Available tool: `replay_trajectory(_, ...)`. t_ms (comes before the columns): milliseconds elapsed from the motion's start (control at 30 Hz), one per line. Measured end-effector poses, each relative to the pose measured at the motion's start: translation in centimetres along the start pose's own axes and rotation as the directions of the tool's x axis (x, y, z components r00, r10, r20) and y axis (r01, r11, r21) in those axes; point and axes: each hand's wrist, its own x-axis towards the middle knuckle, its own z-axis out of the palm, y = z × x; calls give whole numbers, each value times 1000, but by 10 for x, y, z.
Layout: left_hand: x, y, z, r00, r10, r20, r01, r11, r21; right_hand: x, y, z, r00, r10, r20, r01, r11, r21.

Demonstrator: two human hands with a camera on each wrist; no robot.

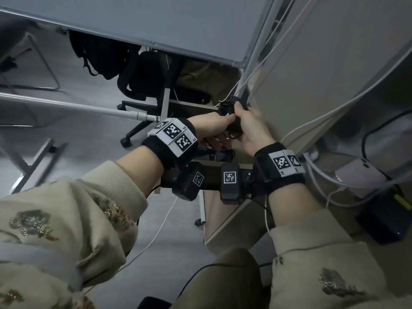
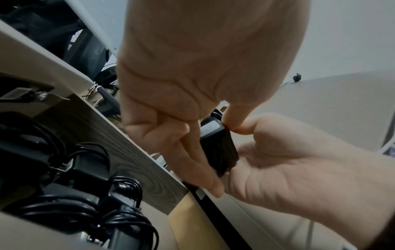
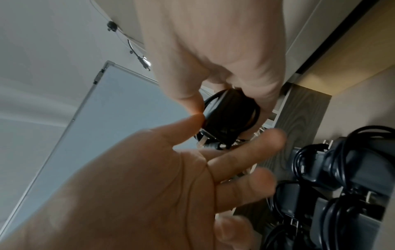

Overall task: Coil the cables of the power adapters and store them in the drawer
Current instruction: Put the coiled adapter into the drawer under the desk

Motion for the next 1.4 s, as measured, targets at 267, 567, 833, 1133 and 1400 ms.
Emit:
replay_trajectory(267, 29, -4, -14, 992, -125, 36, 129, 979, -160, 37, 15, 9, 976, 199, -84, -185, 971, 151)
replay_trajectory(567, 56, -6, -25, 986, -147, 76, 156, 979, -128, 76, 35, 1, 947, 133, -291, -140, 990, -2)
replay_trajectory(833, 77, -9, -20, 983, -178, 46, 181, 979, -94, 159, 90, -41, 933, 242, -266, -291, 943, -162)
replay_trajectory(1133, 83, -9, -20, 974, -219, 52, 219, 976, -7, 117, 59, -27, 923, 315, -221, -374, 869, -323)
replay_trajectory(1400, 87, -10, -23, 975, -216, 47, 216, 976, 1, 137, 75, -23, 917, 352, -187, -396, 858, -328)
